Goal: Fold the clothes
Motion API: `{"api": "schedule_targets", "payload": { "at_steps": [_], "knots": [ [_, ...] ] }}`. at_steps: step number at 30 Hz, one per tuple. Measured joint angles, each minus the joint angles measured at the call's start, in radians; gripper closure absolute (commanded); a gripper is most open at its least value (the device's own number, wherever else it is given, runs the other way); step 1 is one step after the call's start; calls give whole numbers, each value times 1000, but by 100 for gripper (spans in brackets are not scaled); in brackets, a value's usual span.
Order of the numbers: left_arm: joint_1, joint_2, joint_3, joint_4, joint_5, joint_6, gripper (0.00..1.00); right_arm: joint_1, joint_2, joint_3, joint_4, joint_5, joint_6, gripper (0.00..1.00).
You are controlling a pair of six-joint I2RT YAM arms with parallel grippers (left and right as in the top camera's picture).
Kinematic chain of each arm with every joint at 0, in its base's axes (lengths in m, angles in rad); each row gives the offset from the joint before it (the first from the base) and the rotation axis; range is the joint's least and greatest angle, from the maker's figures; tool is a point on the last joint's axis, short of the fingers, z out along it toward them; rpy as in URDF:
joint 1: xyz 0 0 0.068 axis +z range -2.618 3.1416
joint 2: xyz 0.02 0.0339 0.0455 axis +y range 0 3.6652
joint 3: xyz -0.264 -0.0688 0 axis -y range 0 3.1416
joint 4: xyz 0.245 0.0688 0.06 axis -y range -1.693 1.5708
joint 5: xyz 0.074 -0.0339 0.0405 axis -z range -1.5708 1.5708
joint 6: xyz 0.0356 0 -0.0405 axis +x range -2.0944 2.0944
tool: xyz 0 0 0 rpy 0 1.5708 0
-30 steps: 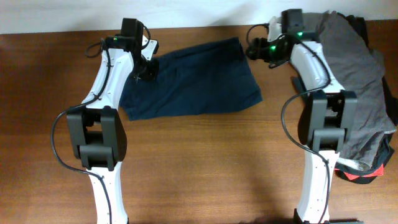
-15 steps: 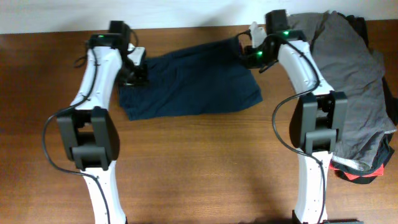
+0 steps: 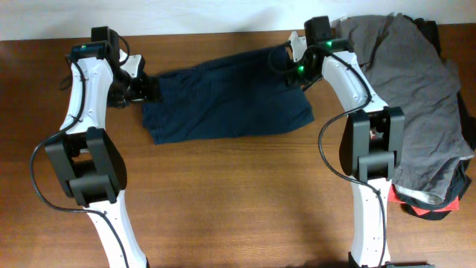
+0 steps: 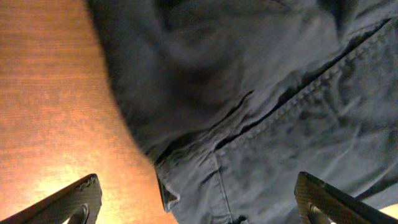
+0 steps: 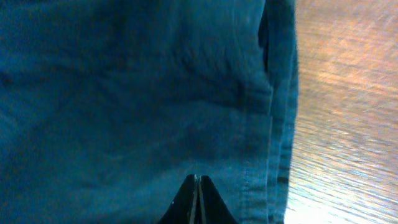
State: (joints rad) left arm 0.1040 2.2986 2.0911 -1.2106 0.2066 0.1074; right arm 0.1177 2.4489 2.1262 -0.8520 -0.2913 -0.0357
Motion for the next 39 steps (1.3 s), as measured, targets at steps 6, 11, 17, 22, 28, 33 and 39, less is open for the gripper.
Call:
{"api": "schedule_targets", "payload": {
  "at_steps": [6, 11, 17, 22, 28, 33, 39],
  "knots": [
    [-2, 0, 0, 69, 40, 40, 1, 0, 37, 0, 0, 3, 0, 96],
    [-2, 9, 2, 90, 75, 69, 1, 0, 42, 0, 0, 3, 0, 96],
    [8, 75, 8, 85, 84, 77, 1, 0, 42, 0, 9, 4, 0, 96],
    [21, 115, 8, 78, 86, 80, 1, 0, 42, 0, 11, 4, 0, 96],
    [24, 123, 8, 79, 86, 92, 1, 0, 42, 0, 14, 4, 0, 96],
    [24, 144, 9, 84, 103, 95, 1, 0, 42, 0, 18, 4, 0, 96],
    [24, 171, 27, 86, 141, 103, 7, 0, 42, 0, 21, 5, 0, 96]
  ]
}}
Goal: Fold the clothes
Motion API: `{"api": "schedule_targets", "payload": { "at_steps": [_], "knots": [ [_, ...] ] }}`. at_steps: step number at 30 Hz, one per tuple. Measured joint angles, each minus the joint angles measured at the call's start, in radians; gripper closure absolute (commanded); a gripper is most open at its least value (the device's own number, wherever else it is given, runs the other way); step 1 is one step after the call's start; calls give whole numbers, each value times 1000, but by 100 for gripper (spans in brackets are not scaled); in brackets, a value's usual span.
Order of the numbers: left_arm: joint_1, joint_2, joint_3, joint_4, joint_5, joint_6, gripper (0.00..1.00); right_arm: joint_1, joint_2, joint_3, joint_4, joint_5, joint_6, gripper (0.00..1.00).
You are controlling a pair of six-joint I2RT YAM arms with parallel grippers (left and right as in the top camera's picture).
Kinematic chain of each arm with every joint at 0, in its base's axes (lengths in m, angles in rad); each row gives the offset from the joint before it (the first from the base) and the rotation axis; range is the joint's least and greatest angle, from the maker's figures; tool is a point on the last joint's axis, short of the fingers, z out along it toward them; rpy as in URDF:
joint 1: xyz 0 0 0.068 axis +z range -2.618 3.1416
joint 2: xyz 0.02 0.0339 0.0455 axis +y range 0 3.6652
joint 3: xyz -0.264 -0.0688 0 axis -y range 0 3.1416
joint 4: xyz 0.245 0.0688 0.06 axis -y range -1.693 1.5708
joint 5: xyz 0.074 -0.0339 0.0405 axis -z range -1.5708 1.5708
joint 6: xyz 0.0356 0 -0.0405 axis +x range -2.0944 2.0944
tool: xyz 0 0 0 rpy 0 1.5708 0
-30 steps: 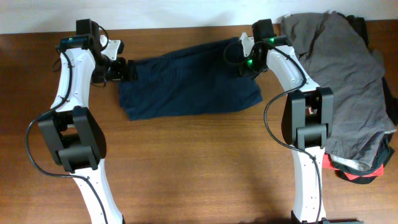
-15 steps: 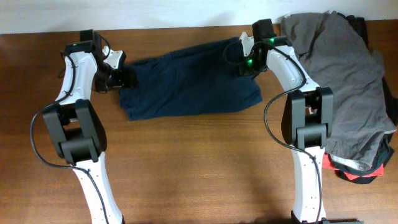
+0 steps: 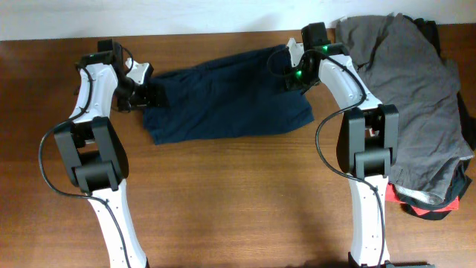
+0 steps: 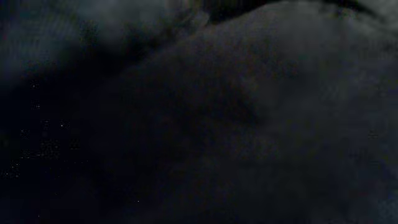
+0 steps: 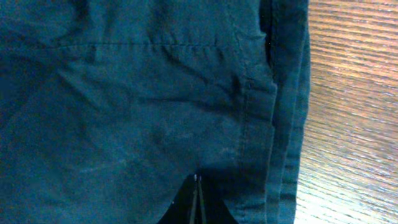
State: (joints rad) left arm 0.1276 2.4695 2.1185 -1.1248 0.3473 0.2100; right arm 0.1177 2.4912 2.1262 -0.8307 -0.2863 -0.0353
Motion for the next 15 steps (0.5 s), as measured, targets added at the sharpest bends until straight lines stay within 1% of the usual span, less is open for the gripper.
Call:
{"api": "schedule_targets", "payload": {
  "at_steps": [1, 3, 4, 6, 8, 9, 11, 12, 15],
  "knots": [
    [0, 3, 3, 2, 10, 0, 11, 0, 0, 0, 2, 1, 0, 96],
    [2, 10, 6, 8, 41, 4, 22, 0, 0, 0, 4, 2, 0, 96],
    [2, 11, 8, 9, 51, 6, 25, 0, 0, 0, 7, 2, 0, 96],
    [4, 26, 13, 11, 124, 9, 33, 0, 0, 0, 14, 2, -1, 96],
    [4, 39, 16, 11, 189, 10, 47, 0, 0, 0, 23, 2, 0, 96],
    [2, 49, 19, 10, 224, 9, 75, 0, 0, 0, 23, 2, 0, 96],
    [-5, 71, 21, 6, 298, 11, 98, 0, 0, 0, 23, 2, 0, 96],
    [-11, 82, 21, 4, 314, 10, 99, 0, 0, 0, 21, 2, 0, 96],
    [-29, 108, 21, 1, 383, 11, 99, 0, 0, 0, 11, 2, 0, 96]
  ]
}}
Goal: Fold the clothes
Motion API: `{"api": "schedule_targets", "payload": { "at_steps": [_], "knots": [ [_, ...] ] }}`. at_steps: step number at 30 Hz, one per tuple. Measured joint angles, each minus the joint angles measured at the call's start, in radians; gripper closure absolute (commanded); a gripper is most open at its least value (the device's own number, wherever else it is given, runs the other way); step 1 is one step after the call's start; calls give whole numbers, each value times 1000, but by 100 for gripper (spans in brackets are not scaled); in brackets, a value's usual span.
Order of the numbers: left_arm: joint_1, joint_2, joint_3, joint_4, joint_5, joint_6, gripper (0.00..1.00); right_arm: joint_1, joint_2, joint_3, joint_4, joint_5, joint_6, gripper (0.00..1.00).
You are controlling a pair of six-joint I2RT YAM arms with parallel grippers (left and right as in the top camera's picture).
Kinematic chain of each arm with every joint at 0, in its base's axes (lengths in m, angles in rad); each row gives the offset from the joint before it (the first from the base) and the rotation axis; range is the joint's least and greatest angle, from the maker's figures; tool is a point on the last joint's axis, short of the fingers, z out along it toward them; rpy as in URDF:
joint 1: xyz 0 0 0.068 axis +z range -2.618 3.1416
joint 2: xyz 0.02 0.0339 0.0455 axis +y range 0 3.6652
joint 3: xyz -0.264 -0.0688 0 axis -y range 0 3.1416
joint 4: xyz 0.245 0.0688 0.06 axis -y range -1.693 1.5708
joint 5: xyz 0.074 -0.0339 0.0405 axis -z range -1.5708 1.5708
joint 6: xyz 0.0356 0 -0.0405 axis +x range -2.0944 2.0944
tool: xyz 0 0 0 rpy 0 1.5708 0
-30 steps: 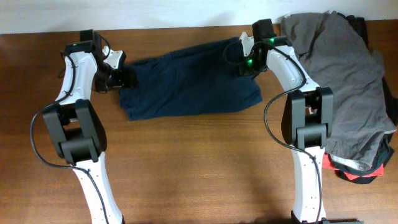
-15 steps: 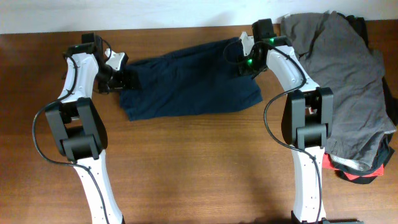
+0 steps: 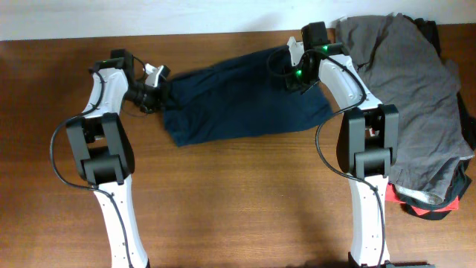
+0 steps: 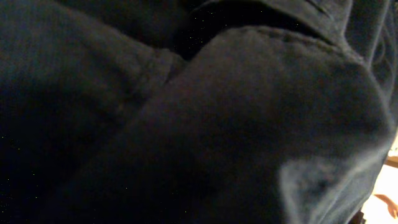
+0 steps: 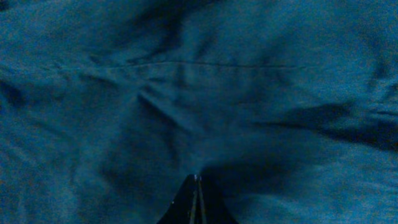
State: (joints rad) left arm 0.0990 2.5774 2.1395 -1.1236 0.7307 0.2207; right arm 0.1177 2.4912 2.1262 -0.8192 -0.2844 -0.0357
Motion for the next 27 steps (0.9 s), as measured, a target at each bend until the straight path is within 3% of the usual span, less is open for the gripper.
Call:
{"api": "schedule_targets", "payload": {
  "at_steps": [15, 20, 27],
  "knots": [
    [13, 3, 0, -108, 15, 0, 99, 0, -1, 3, -59, -80, 4, 96],
    [27, -50, -4, -206, -141, -8, 99, 0, -25, 31, -140, -108, 23, 96],
    [28, -195, -9, -220, -401, -82, 99, 1, -144, 62, -243, -118, 36, 96]
  ]
}}
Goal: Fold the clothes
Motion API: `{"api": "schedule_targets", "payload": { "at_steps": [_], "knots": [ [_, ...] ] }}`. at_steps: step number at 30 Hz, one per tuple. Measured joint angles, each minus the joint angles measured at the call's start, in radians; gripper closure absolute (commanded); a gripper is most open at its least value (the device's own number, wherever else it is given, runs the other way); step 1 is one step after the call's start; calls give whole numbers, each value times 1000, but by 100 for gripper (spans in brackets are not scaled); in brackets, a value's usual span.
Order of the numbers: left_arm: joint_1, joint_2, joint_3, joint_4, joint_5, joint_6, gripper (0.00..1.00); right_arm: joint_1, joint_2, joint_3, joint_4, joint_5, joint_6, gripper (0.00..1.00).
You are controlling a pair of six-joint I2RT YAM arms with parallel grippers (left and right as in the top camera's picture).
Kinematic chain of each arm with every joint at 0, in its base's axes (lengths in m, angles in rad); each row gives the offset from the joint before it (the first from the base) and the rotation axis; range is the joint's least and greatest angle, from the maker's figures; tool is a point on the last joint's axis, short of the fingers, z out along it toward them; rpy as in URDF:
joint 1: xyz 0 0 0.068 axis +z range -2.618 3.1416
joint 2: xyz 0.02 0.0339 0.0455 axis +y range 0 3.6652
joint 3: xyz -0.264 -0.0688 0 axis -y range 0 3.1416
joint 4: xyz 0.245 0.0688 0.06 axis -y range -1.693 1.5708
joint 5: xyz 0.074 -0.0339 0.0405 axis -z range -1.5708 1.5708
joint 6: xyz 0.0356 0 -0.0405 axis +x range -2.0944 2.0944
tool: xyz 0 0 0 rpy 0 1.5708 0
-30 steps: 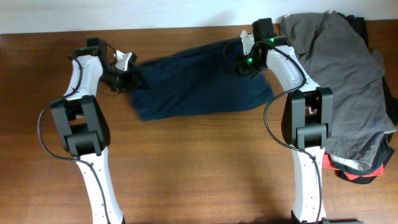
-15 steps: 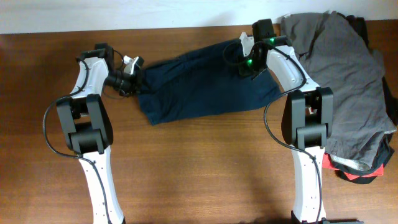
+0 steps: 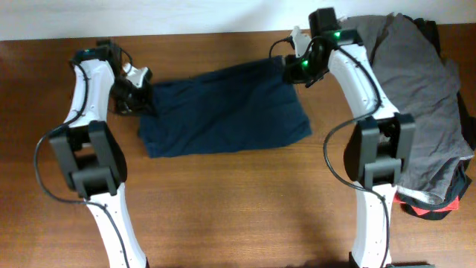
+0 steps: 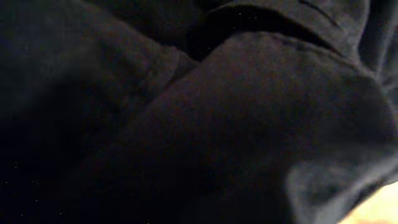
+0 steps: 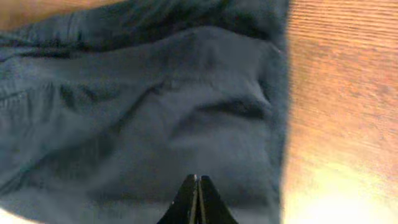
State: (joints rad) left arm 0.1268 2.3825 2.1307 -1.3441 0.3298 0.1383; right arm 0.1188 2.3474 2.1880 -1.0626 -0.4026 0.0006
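Navy shorts (image 3: 223,108) lie spread across the brown table, stretched between my two grippers. The left gripper (image 3: 136,95) sits at their left edge. In the left wrist view dark cloth (image 4: 249,112) fills the frame and hides the fingers. At the shorts' upper right corner is the right gripper (image 3: 294,71). In the right wrist view this gripper (image 5: 198,180) shows its fingertips pressed together on the navy fabric (image 5: 155,93), next to the cloth's edge and bare wood.
A pile of grey clothes (image 3: 416,89) covers the table's right side, with a red item (image 3: 428,211) under its near end. Bare wood (image 3: 223,208) lies in front of the shorts. The far table edge meets a white wall.
The left gripper has moved left and the shorts' left edge has gone with it. The right gripper has shifted slightly up and back. The shorts now lie wider and flatter.
At first the left gripper was open over the shorts' left edge while the right was shut on their right corner. Then cloth filled the left wrist view. The shorts then sat shifted to the right, and now they are drawn back left and spread out.
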Motion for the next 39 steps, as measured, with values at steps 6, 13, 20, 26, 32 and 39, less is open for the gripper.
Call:
{"api": "schedule_targets", "payload": {
  "at_steps": [6, 13, 20, 26, 32, 39],
  "knots": [
    [0, -151, -1, 36, -125, -40, 99, 17, -29, 8, -135, -4, 3, 95],
    [0, -236, -1, 70, -176, -61, 99, 84, -29, -37, -98, -8, 3, 95],
    [-17, -235, -4, 90, -193, -69, 99, 127, -27, -121, 136, -19, 2, 95],
    [-48, -235, -4, 100, -200, -80, 99, 128, -14, -125, 316, -4, -1, 96],
    [-57, -235, -4, 100, -200, -87, 99, 128, 51, -126, 300, 26, 0, 96],
    [-57, -235, -4, 106, -200, -125, 99, 128, 129, -128, 294, 76, 1, 96]
  ]
}}
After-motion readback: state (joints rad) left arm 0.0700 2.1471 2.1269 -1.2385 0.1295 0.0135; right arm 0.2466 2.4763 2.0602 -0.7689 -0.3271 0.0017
